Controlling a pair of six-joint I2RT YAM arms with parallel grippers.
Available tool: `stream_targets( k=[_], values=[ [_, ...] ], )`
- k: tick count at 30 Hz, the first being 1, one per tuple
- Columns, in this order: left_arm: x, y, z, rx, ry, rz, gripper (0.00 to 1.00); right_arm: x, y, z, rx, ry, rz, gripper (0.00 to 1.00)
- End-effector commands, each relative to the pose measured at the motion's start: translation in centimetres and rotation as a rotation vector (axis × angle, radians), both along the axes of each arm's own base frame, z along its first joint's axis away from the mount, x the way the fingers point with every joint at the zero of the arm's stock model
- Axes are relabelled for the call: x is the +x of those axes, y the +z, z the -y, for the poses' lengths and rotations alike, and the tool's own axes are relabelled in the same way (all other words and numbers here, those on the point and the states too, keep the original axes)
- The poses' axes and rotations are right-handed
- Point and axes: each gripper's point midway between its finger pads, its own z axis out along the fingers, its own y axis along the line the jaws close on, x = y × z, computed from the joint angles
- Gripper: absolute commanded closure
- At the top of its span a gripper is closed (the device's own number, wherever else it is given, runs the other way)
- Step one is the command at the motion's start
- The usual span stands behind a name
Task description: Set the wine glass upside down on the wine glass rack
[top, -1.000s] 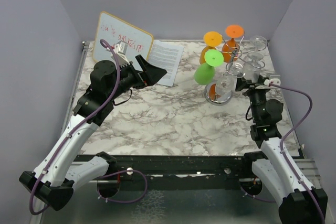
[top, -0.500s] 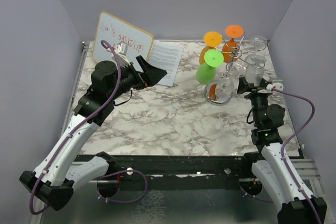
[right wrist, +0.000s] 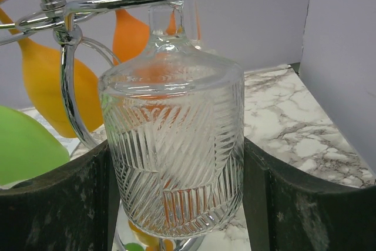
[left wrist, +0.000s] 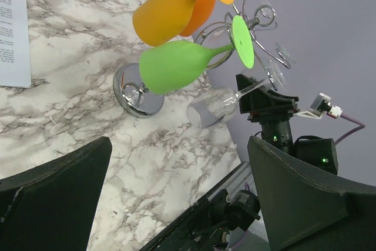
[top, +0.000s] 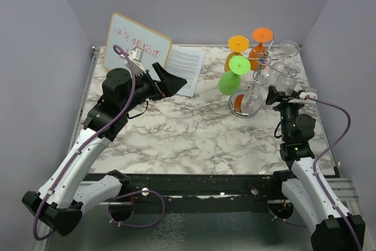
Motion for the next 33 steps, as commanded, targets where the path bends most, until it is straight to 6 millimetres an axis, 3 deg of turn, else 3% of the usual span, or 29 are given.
stream_targets(
  k=[1, 3, 8, 13, 23, 33],
  values=[
    [0.1, 0.0, 0.0, -0.001, 0.0, 0.008, 0.01, 0.1, 0.9, 0.5, 0.046, -0.029, 0.034, 0.83],
    [0.1, 0.0, 0.0, -0.002, 0.0, 0.007, 0.01, 0.2, 0.7, 0.5, 0.052, -0.028, 0.027, 0.77],
    [0.2, 0.0, 0.0, -0.001, 0.001, 0.005, 0.01, 0.2, 0.2, 0.7, 0.082, -0.039, 0.011, 0.44],
    [0.2, 0.1, -0.1, 0.005, 0.003, 0.011, 0.01, 0.0, -0.2, 0.3, 0.073, -0.018, -0.031, 0.24],
    [0.3, 0.1, -0.1, 0.012, 0.009, 0.014, 0.01, -0.6, 0.2, 0.3, 0.076, -0.016, -0.068, 0.02],
    [0.4, 0.1, -0.2, 0.014, 0.013, 0.017, 0.01, -2.3, 0.7, 1.4, 0.113, -0.073, -0.106, 0.0]
  ],
)
